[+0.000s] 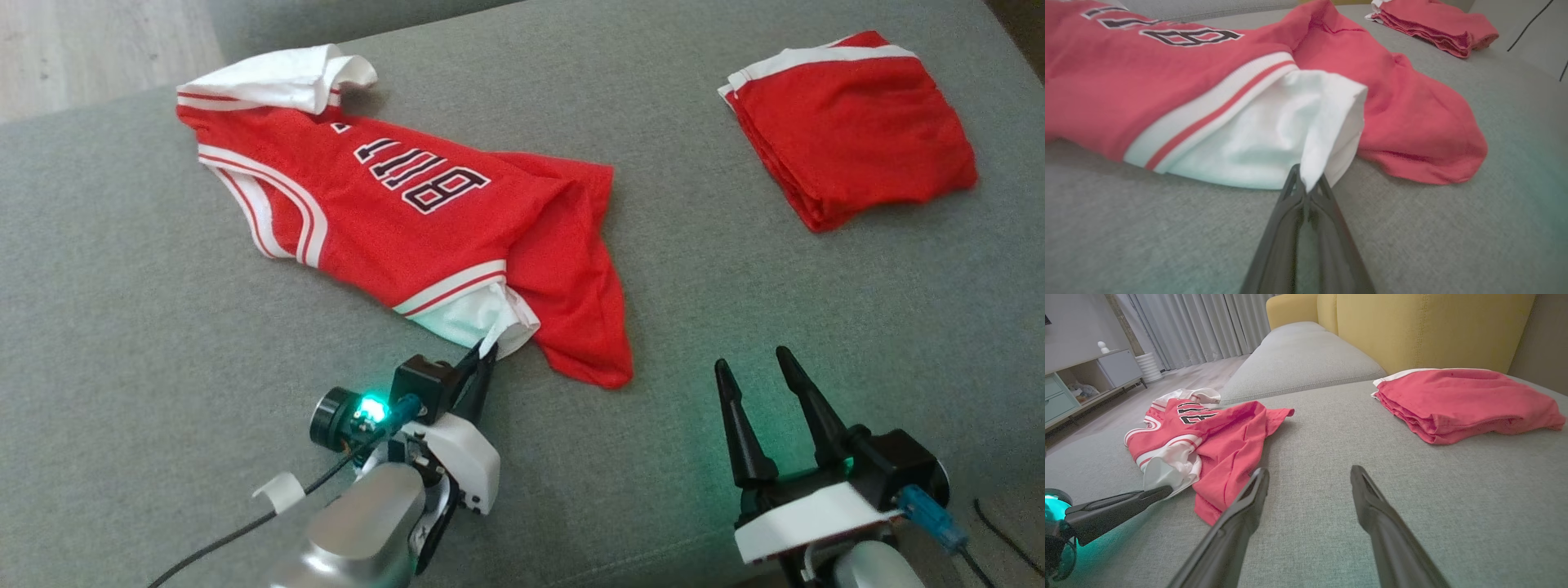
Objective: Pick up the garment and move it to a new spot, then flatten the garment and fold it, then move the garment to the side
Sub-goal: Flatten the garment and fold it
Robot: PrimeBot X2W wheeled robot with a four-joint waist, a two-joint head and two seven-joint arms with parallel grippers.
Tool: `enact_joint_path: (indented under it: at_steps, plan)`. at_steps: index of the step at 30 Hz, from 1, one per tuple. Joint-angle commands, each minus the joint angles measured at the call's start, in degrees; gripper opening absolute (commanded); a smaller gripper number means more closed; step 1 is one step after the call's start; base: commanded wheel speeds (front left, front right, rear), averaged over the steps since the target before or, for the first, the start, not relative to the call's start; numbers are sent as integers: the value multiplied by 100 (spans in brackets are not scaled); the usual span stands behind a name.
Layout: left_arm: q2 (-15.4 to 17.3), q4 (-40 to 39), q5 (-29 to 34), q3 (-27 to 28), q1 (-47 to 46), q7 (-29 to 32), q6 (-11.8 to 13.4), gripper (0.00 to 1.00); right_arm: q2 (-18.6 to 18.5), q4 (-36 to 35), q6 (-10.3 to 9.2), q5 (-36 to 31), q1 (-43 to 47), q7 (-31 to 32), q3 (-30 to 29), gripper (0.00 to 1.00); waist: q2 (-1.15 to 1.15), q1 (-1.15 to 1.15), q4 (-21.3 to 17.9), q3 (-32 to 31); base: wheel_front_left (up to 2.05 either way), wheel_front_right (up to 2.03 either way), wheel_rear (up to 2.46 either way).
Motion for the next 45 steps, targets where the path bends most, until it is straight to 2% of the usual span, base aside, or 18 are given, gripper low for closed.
enact_joint_path:
  at_steps: [1,5,9,15,19,22,25,28,29,30,31,34,38,39,43,44,45]
  plan:
    - [5,-37,-16,81,-223,-99,71,0,-36,-166,37,-52,-138,-79,107,100,0,-1,39,-34,0,0,0]
    - [61,-34,202,154,-449,-233,347,0,-34,-174,37,-53,-47,-79,43,100,0,-1,218,-190,0,0,0]
    - [631,-834,724,454,-691,-249,706,0,-29,-185,37,-3,113,-79,-71,100,0,-1,532,-426,0,0,0]
    - [2296,-2055,1520,682,-1143,-119,1077,0,-20,-132,37,119,348,-79,-13,100,0,-1,927,-889,0,0,0]
    - [3425,-2941,1817,797,-1304,458,1165,0,-19,-131,37,184,424,-79,0,100,0,-1,1070,-1062,0,0,0]
    - [4189,-3643,1899,843,-1087,914,1214,0,-18,-128,37,195,449,-79,-37,100,0,-1,1133,-1111,0,0,0]
    - [4734,-4275,1742,817,-509,1352,1310,0,-18,-159,37,189,494,-79,-126,100,0,-1,1237,-1114,0,0,0]
    - [5078,-4617,1635,730,166,1565,1576,0,-18,-143,37,143,546,-79,-173,100,0,-1,1355,-1078,0,0,0]
    - [5126,-4653,1612,707,364,1554,1690,0,-18,-125,37,125,554,-79,-173,100,0,-1,1396,-1067,0,0,0]
    - [5141,-4643,1577,689,548,1539,1808,26,-18,-100,37,112,563,-79,-171,100,0,-1,1434,-1061,0,0,0]
    - [5139,-4593,1552,681,715,1509,1943,100,-18,-73,37,101,569,-79,-163,100,0,-1,1466,-1056,0,0,0]
    - [4997,-4459,1441,696,1121,1295,2311,100,-18,20,37,103,568,-79,-67,100,0,-1,1548,-1062,0,0,0]
    - [4540,-4617,1160,899,1593,615,2833,100,-34,210,37,198,540,-79,100,100,0,-1,1686,-1085,0,0,0]
    - [4540,-4617,1160,899,1593,615,2833,100,-34,210,37,198,540,-79,100,100,0,-1,1686,-1085,0,0,0]
    - [3962,-4862,936,1036,2171,-49,3251,100,-122,463,37,153,394,-79,522,100,0,-1,1880,-1119,0,0,0]
    - [3639,-5004,934,1065,2422,-183,3399,100,-162,598,37,96,279,-79,816,100,0,-1,2012,-1139,0,0,0]
    - [3473,-5089,955,1078,2539,-215,3463,100,-192,678,37,57,205,-79,988,100,0,-1,2088,-1148,0,0,0]
